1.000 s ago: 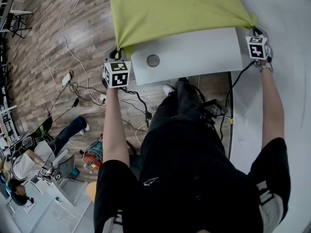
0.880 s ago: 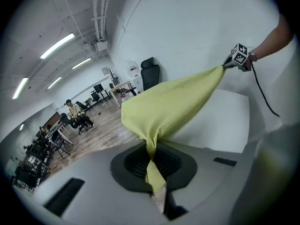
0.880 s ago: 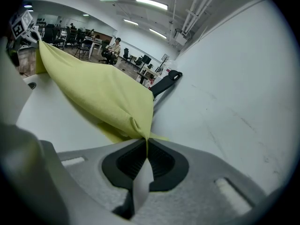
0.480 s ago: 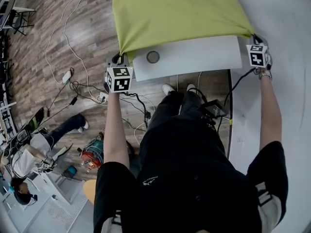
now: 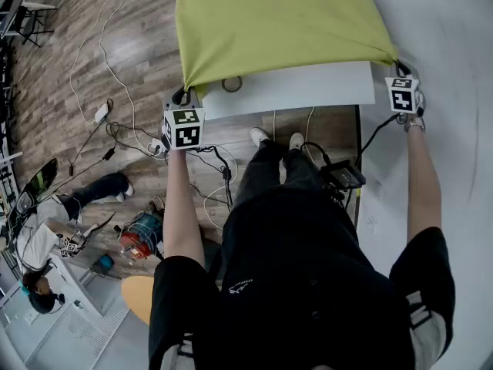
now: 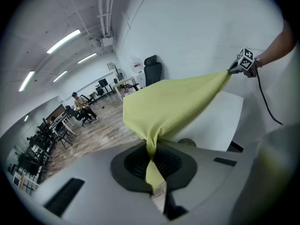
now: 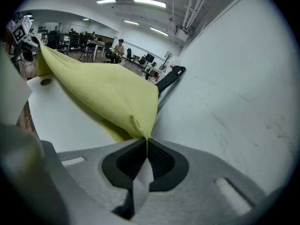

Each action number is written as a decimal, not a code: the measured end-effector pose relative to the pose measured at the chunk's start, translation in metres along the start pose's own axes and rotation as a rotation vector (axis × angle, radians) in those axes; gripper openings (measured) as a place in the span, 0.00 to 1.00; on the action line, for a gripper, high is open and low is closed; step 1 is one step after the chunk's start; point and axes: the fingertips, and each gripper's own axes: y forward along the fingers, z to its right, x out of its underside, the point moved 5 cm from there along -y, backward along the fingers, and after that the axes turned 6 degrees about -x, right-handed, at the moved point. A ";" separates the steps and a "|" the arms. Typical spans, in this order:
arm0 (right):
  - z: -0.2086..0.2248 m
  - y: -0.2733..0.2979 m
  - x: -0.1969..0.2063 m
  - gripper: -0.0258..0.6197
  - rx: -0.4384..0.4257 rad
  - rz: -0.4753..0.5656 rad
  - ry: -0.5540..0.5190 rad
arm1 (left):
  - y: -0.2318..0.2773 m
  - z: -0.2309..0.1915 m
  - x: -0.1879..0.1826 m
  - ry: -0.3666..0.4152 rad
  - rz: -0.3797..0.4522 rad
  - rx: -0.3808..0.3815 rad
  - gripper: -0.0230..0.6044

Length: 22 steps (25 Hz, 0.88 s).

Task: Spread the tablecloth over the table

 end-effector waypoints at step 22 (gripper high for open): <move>-0.013 -0.025 0.055 0.05 -0.105 -0.003 -0.055 | -0.039 0.039 0.037 -0.006 -0.067 -0.041 0.05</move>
